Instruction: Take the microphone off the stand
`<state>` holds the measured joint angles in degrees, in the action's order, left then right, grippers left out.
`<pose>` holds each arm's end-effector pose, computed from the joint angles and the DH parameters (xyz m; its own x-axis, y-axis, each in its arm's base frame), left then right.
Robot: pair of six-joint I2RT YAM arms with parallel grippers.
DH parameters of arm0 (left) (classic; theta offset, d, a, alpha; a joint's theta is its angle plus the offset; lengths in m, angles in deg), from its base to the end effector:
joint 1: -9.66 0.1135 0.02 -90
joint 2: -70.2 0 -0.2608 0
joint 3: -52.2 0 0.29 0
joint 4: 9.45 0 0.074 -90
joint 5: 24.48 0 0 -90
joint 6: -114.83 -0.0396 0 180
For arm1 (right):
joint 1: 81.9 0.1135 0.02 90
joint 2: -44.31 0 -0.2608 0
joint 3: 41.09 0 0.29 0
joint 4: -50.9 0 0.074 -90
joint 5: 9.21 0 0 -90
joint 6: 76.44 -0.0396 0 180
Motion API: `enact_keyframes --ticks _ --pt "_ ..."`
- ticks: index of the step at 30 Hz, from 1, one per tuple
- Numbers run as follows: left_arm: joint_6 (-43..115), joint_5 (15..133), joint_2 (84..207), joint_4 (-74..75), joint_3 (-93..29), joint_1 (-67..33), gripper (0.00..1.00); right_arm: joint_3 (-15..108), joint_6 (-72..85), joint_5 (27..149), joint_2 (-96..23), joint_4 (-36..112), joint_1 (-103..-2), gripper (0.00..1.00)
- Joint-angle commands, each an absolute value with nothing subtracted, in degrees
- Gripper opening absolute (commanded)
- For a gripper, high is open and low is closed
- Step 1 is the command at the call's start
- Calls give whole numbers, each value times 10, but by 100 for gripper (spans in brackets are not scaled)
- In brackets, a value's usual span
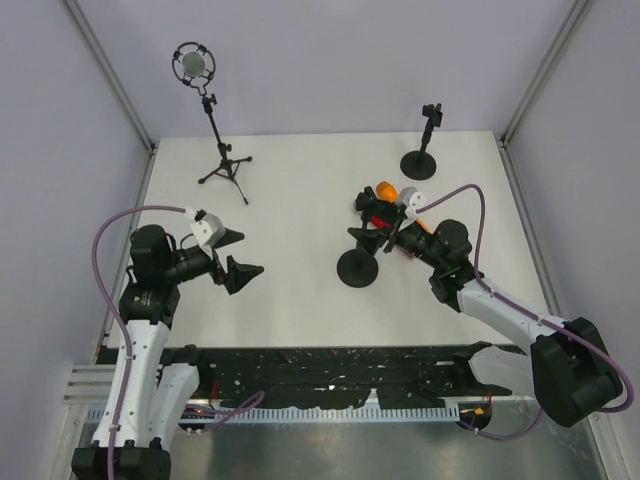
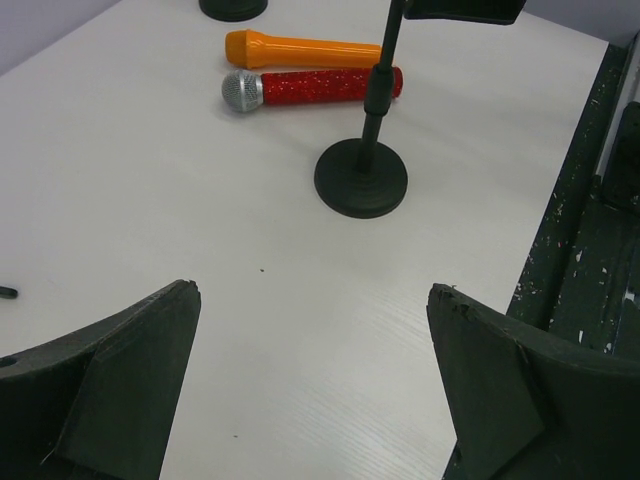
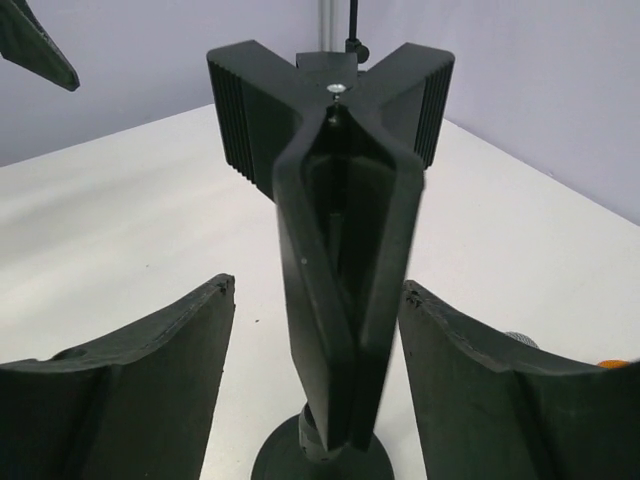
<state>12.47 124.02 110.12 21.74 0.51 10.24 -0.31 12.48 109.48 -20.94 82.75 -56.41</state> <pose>0.1935 -0.0318 0.3085 -0.1538 0.1103 -0.9819 0.8515 0.5190 -0.0750 0.2469 0.1388 0.2442 0.1007 0.0663 -0.9927 -0.8093 0.5858 -0.0430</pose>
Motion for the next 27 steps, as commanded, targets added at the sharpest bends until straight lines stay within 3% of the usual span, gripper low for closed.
enact_keyframes --ticks 1,9,18,22,24,27 --pt "138 1259 1095 185 8 114 100 29 111 1114 -191 849 -568 75" --pt "146 1269 1097 169 17 120 100 80 92 1130 -151 810 -574 84" --pt "147 1272 1097 166 21 125 100 122 93 1147 -157 764 -574 81" --pt "148 1276 1097 163 23 126 100 138 89 1145 -159 746 -574 67" --pt "149 1277 1097 161 24 126 100 145 91 1145 -161 734 -574 50" --pt "150 1280 1097 161 25 128 100 151 100 1143 -162 717 -574 34"
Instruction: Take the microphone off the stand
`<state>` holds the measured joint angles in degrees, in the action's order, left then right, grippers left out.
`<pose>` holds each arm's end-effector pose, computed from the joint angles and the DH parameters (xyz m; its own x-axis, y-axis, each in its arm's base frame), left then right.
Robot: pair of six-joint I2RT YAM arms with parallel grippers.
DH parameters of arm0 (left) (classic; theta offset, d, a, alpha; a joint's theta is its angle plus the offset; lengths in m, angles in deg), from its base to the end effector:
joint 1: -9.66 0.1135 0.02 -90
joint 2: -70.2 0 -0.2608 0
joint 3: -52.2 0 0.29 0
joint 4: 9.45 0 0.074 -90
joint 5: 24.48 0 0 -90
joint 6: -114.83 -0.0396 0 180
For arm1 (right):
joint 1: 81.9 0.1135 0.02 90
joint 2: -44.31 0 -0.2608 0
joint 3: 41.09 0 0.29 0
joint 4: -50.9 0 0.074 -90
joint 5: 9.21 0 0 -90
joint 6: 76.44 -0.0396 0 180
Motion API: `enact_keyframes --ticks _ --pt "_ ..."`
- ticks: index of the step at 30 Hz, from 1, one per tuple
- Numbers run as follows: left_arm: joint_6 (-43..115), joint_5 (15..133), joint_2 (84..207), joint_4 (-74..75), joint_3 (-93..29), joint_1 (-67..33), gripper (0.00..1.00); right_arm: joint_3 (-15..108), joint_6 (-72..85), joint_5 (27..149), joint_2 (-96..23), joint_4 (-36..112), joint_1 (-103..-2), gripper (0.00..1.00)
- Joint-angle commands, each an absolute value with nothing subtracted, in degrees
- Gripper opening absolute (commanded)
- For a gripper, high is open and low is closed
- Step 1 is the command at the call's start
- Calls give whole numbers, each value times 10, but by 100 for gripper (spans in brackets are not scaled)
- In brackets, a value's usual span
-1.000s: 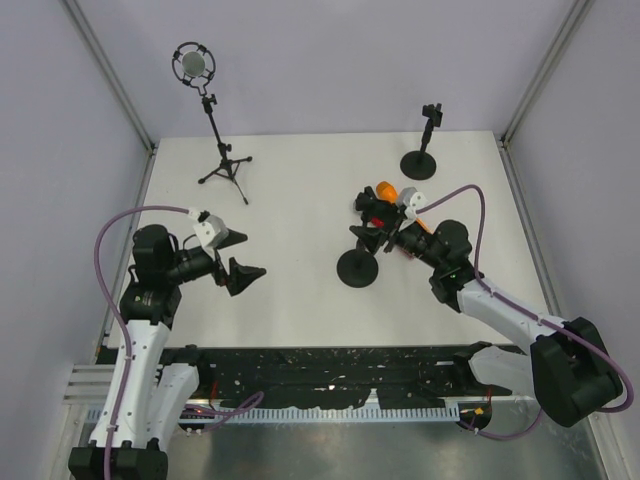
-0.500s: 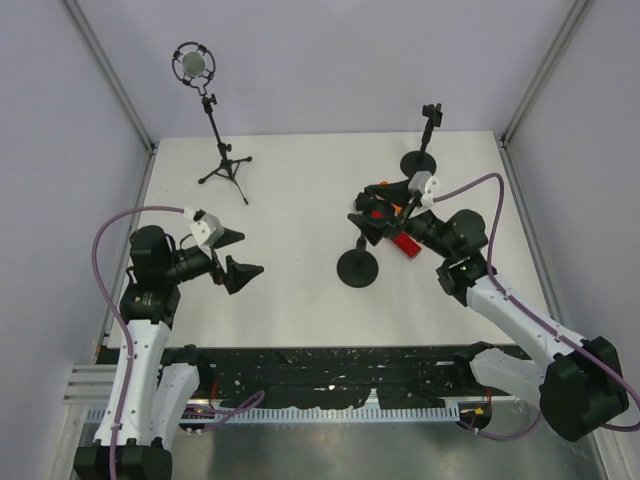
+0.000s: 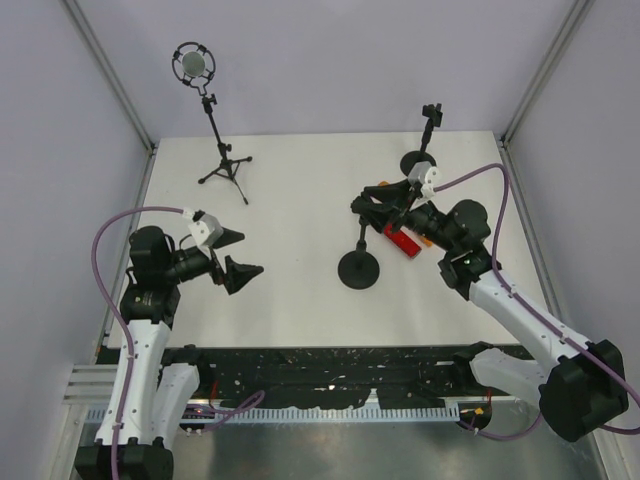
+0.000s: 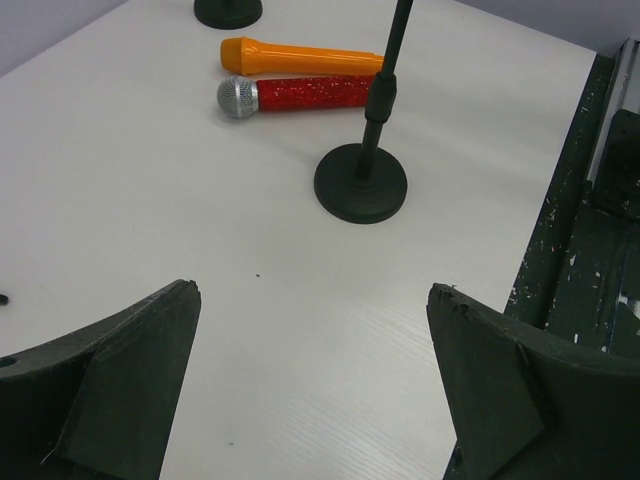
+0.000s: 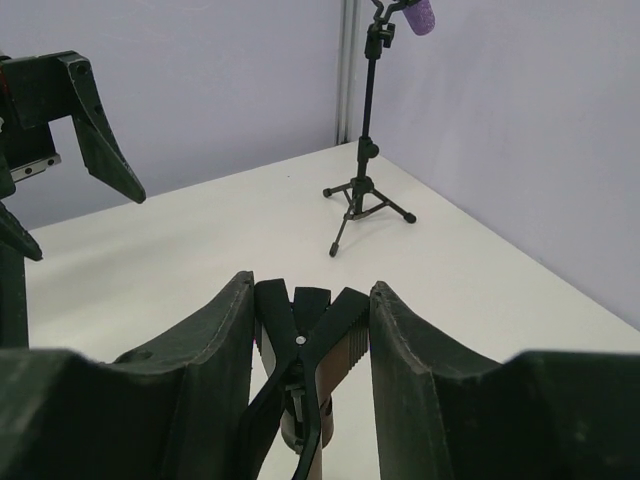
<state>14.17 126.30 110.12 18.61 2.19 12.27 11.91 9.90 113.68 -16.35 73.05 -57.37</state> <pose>0.1956 -0.0257 0.3029 -0.1536 0.0834 -0.9846 0.8502 0.5190 -0.0887 0.2490 0.1372 0.3290 0.1744 0.1385 -0.9749 -0.8398 0.5379 -0.0738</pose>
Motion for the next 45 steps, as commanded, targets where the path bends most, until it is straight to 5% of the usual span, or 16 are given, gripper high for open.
enact_keyframes --ticks 1,18,45 --pt "150 1281 1097 162 24 128 99 151 102 1143 -162 712 -574 28" --pt "153 1285 1097 159 27 130 100 118 192 1150 -145 599 -574 11" --pt "154 1291 1099 157 29 131 100 108 238 1161 -195 472 -574 5"
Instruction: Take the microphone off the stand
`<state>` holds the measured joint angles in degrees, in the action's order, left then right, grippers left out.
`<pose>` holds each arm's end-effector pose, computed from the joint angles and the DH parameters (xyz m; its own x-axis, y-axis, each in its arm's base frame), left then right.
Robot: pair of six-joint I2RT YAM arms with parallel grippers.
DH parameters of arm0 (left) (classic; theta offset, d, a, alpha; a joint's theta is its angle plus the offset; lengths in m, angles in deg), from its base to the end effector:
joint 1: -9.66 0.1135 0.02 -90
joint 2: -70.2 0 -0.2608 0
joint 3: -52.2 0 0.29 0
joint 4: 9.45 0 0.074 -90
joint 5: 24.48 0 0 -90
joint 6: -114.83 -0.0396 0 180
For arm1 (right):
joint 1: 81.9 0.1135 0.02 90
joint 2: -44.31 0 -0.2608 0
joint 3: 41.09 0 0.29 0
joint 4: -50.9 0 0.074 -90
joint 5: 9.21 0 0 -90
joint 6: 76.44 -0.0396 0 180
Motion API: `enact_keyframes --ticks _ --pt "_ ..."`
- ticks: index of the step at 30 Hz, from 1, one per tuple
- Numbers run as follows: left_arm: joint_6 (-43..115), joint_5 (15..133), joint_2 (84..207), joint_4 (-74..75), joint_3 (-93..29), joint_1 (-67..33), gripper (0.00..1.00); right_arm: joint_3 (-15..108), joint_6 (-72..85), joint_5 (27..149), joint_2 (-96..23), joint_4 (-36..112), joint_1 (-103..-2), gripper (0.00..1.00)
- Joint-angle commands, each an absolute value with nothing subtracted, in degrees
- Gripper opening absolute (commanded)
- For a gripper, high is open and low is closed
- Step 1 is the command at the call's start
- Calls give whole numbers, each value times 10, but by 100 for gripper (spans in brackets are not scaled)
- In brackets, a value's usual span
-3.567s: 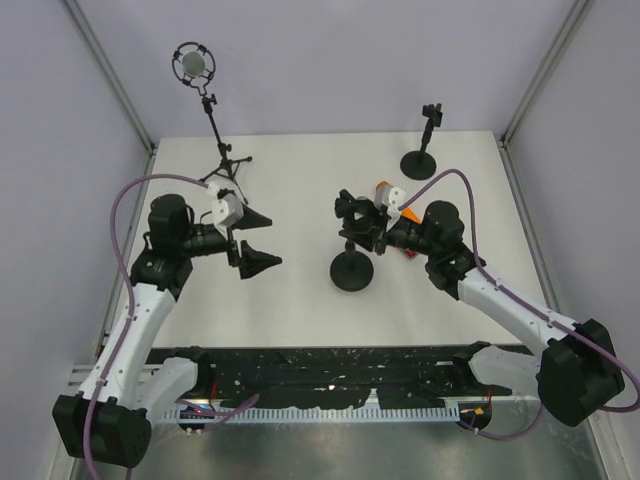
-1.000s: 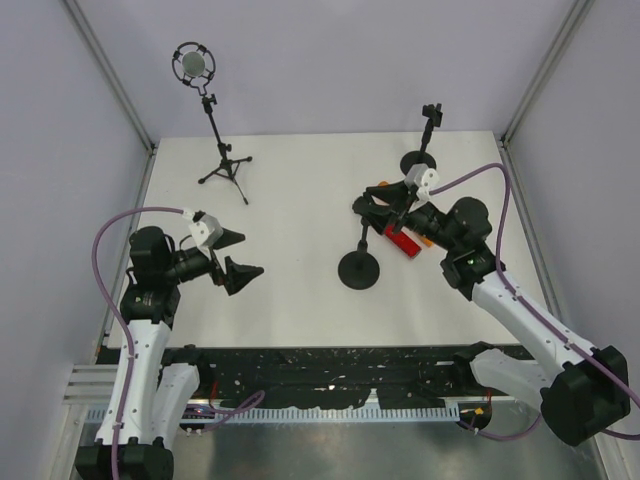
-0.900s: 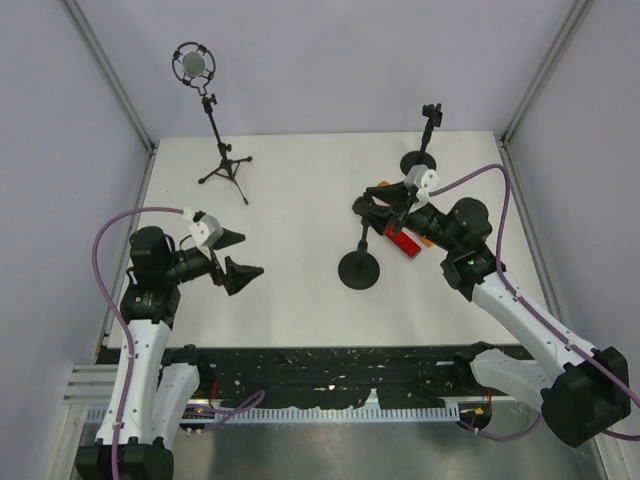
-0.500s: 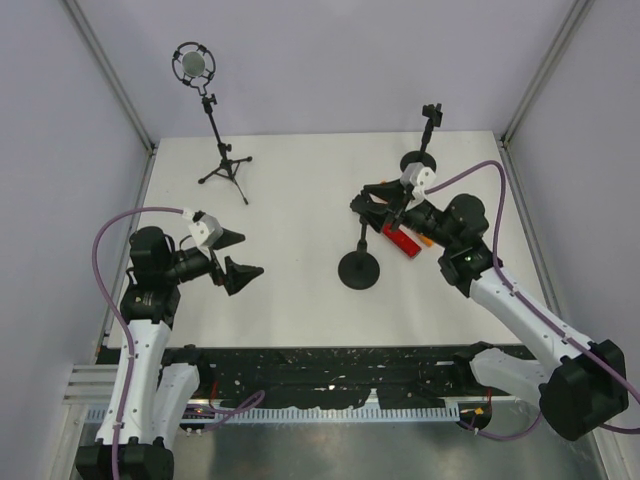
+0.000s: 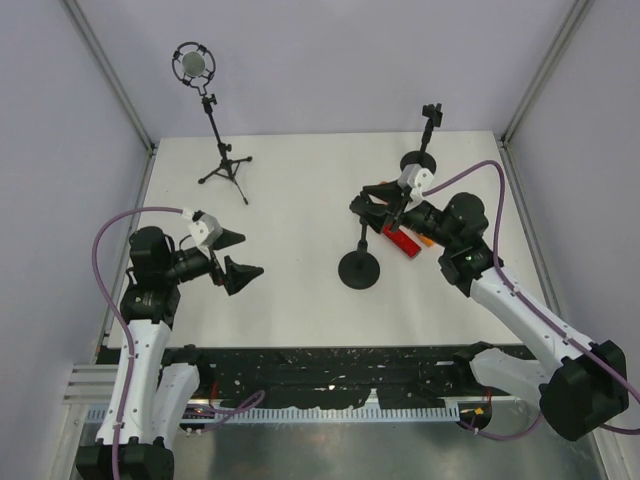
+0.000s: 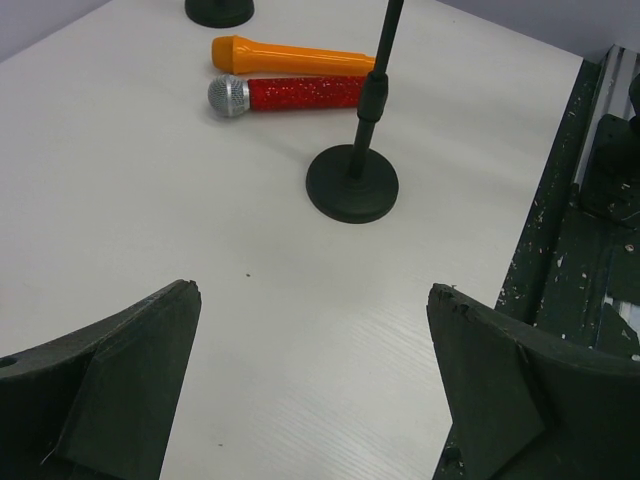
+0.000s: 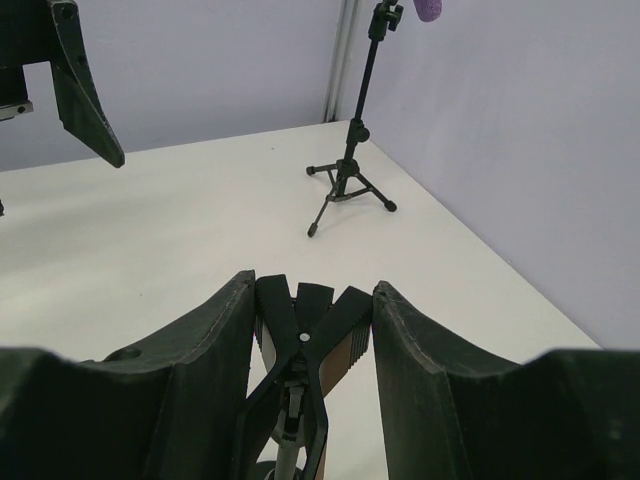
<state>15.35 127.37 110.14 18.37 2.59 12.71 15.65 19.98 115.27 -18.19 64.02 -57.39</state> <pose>0.1956 -0.0245 0.3008 -0.1732 0.0686 -0.9825 0.8517 0.5114 -0.1144 0.2581 0.1423 0.3294 0.2112 -0.0050 -0.9774 -0.8345 0.5198 -0.1830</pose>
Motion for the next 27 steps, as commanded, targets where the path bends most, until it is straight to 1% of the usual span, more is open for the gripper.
enact_keyframes --ticks 1,7,20,27 --pt "155 1290 1099 157 29 130 100 102 240 1161 -192 470 -574 6" --pt "159 1291 1098 155 27 131 100 78 244 1159 -180 468 -574 5" --pt "162 1292 1102 149 30 131 100 72 248 1143 -222 460 -574 5" --pt "166 1296 1105 144 33 131 100 44 263 1159 -203 446 -576 6"
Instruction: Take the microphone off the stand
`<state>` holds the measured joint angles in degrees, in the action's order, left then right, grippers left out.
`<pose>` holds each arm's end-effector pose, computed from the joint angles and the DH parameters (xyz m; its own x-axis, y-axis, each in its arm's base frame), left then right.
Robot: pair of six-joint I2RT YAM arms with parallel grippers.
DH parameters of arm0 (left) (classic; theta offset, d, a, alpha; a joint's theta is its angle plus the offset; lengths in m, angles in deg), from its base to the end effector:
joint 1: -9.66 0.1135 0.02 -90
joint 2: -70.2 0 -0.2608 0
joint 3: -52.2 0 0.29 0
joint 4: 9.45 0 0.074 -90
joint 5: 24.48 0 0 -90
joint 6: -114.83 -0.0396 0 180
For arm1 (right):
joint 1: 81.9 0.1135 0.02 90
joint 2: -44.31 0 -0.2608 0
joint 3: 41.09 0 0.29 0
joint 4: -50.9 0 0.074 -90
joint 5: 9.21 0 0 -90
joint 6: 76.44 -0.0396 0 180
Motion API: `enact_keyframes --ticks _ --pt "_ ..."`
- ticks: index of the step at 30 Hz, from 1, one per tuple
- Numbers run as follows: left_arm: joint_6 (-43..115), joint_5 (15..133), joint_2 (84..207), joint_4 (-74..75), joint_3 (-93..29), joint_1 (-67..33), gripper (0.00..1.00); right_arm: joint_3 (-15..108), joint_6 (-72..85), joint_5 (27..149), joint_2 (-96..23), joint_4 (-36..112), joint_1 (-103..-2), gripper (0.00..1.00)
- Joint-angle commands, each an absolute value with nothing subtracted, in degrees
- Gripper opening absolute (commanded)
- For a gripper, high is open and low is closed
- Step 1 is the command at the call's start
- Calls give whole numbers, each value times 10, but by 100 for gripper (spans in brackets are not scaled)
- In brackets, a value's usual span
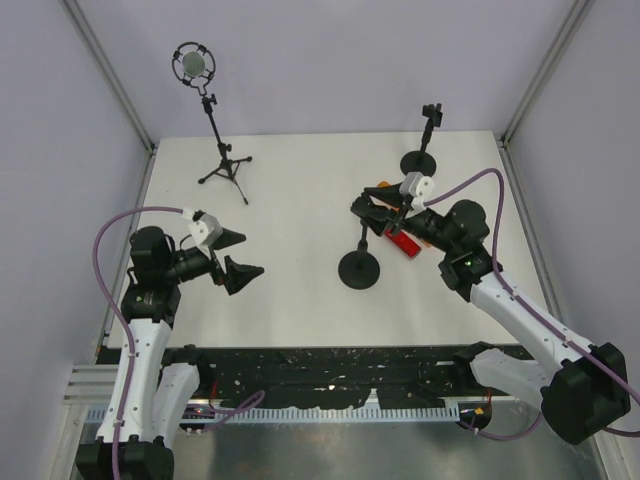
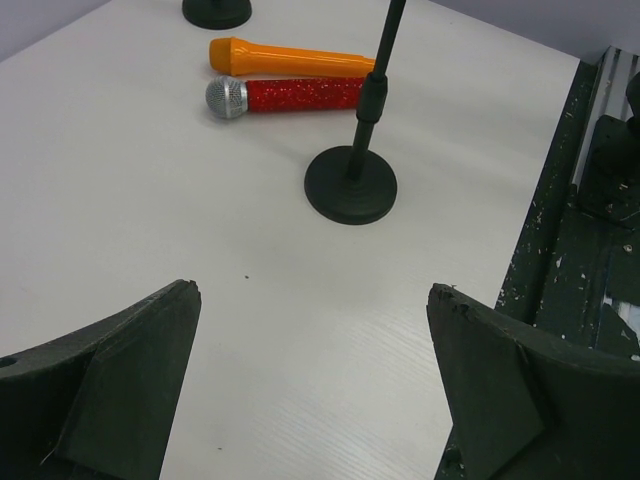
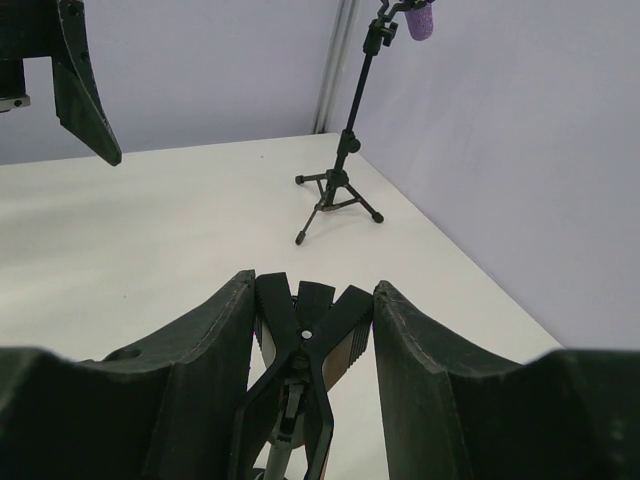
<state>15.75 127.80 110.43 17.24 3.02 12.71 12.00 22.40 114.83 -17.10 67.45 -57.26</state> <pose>0.1970 -0.0246 0.2989 -0.1715 0.0644 -0.9831 0.8550 0.5055 -0.1160 0.2524 0.1402 0.3158 0.2590 -0.0213 -0.9656 -0.8190 0.5252 -0.2313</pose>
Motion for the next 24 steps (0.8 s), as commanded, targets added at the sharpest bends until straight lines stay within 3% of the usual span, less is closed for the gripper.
enact_keyframes --ticks 1,21,24 --pt "167 1297 1105 143 33 131 100 41 263 1159 -198 445 -575 5" --pt "178 1304 1101 130 39 130 100 37 226 1170 -227 426 -605 5" --pt "179 1305 1101 130 39 131 100 39 223 1173 -223 430 -605 11"
